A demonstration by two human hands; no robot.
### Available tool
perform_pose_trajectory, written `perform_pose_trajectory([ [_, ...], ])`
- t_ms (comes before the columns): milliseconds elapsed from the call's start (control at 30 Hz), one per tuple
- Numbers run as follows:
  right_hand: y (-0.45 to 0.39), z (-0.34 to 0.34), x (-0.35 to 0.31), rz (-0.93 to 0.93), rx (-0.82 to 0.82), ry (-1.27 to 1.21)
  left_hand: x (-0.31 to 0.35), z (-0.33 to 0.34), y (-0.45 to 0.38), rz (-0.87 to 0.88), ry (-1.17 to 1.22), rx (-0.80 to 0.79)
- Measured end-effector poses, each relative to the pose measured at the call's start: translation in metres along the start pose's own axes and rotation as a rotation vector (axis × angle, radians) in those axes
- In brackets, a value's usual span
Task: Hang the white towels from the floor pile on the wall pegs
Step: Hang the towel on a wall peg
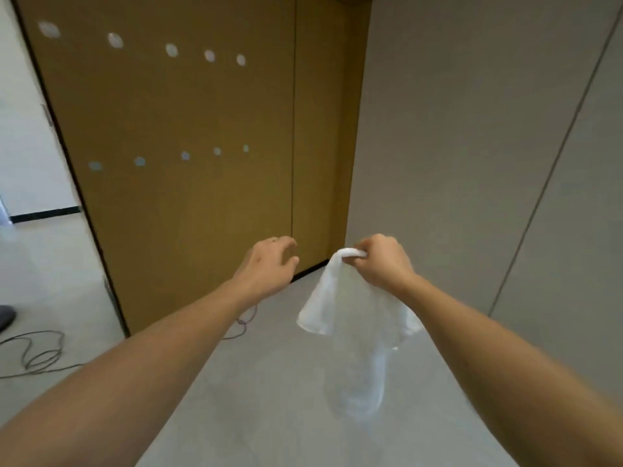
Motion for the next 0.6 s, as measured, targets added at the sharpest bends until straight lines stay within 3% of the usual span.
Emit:
perform_pose_trajectory([
  [333,-0.280,0.076,-0.122,-0.328,-0.166,-0.200,-0.144,-0.091,-0.151,-0.277,-0.127,0.100],
  [600,-0.414,0.141,-0.247,-0.536,-0.242,-0.224,-0.247,-0.138,-0.224,-0.345,-0.197,0.192],
])
Point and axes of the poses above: each hand's wrist, its own y-axis away from the middle knuckle, its own z-axis out of the palm, x = y × z, the point moved 1 cm from there along -y, towards the middle knuckle, and after that the axes turned 9 degrees about -x, right-handed, at the moved point
